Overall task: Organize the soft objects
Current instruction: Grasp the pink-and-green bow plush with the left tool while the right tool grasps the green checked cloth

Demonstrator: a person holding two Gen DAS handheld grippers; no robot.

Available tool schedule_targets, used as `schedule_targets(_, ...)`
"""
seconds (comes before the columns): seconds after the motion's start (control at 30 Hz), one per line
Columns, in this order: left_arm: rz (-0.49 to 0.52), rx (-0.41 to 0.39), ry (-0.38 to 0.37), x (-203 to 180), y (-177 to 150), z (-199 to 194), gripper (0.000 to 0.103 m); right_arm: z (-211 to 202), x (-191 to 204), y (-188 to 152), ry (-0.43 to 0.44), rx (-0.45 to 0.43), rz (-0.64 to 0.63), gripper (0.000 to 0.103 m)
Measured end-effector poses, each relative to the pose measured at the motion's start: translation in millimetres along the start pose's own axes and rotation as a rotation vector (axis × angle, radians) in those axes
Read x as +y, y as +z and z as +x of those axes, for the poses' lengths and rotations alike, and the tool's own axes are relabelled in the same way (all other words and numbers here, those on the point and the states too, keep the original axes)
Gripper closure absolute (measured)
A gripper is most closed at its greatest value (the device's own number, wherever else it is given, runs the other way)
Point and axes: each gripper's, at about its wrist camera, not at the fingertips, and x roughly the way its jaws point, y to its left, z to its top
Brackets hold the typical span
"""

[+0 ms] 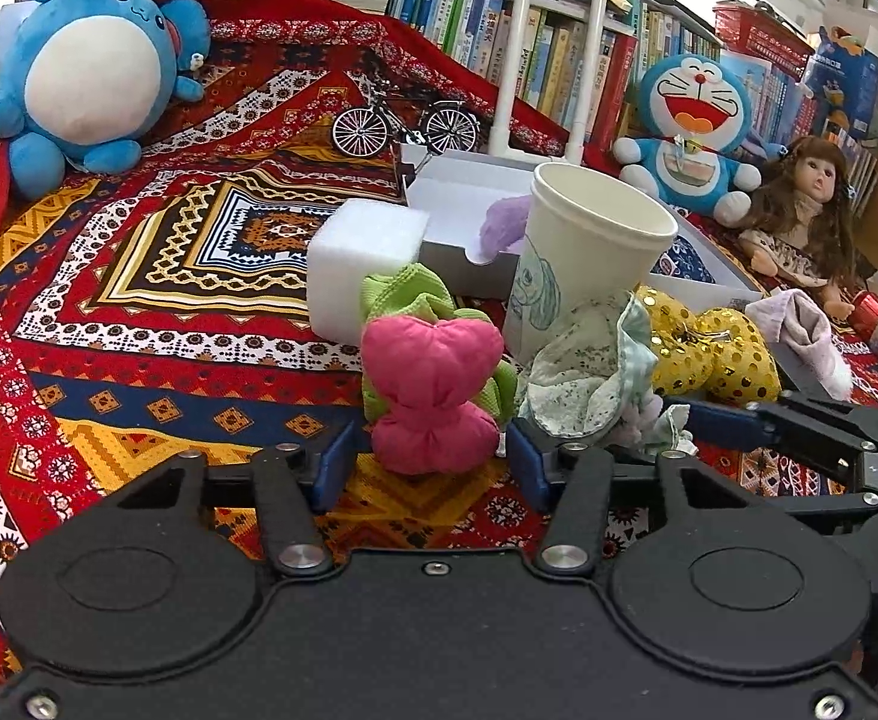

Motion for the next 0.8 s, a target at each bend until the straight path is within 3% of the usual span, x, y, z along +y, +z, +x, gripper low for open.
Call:
schedule_targets(0.23, -0.008, 0.0, 0.006, -1.3, 0.5, 5.6, 0.053, -0.4, 2.5, -1.0, -0.006, 0.001, -0.009, 0.056)
schedule_targets(0.27, -0.008, -0.002, 0.006, -1.5, 0.4, 5.5, 0.059, -0.4, 3.1, -0.9, -0.008, 0.001, -0.011, 0.057)
schedule_targets(0.43, -0.018, -0.005, 0.014, -3.4, 1.2, 3.8, 0.065, -3.1, 4.3, 1.0, -0.02, -0.008, -0.004, 0.064)
schedule_targets(0.8, -0.011, -0.048, 0.007, -7.9, 2.3, -15.7, 0.066, -15.2, 3.2, 6.1, -0.035, -0.069, 0.027, 0.07)
